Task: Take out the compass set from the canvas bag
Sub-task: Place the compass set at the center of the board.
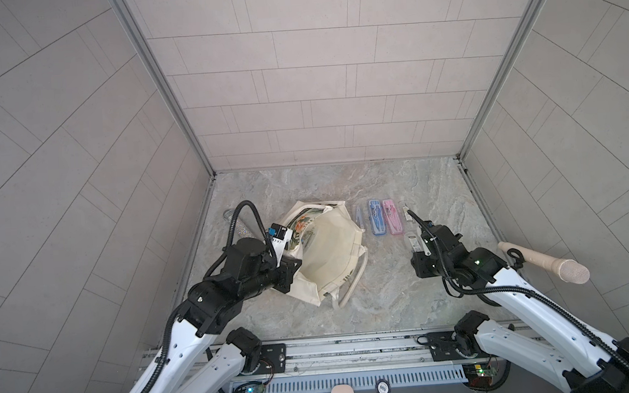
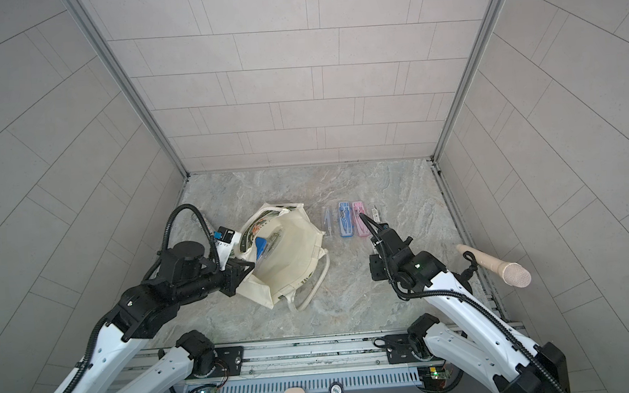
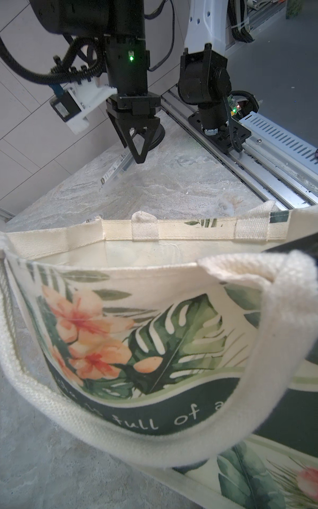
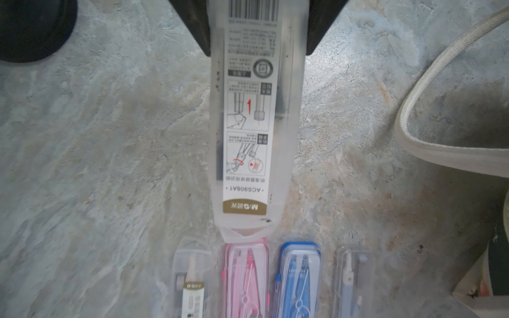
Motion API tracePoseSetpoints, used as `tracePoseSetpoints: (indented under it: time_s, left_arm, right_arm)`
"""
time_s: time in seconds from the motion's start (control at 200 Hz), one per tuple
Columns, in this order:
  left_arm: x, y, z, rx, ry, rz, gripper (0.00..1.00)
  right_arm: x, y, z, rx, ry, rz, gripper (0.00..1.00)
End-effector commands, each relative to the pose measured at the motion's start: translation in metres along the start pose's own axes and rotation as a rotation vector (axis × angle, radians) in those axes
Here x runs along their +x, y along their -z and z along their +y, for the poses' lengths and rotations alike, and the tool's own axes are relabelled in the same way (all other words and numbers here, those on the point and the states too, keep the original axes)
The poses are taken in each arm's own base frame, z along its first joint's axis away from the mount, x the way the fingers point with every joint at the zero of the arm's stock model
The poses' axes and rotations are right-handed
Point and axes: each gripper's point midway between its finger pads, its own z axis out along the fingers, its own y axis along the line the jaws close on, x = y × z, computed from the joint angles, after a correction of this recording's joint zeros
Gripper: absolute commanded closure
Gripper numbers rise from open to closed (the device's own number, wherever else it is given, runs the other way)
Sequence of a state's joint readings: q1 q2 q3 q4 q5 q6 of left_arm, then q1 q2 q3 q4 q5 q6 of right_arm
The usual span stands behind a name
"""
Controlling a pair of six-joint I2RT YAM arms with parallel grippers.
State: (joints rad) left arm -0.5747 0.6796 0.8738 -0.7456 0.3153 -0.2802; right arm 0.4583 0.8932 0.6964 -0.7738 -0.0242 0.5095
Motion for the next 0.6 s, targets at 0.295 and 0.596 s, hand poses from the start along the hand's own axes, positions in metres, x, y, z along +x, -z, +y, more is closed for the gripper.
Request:
tracePoseSetpoints:
  time_s: [0.295,0.596]
  left_arm:
    - [0.001,-0.002,-0.001,0.011,-0.016,-0.004,1.00]
    - [0.000,-0.003,-0.001,0.010,-0.014,-0.005,1.00]
  right_arm:
    - [0.040,-0.056,0.001,-0.118,-0.076,0.167,0.56]
    - [0.041,-0.085,0.001,-0.089,-0.037,0.253,0.49]
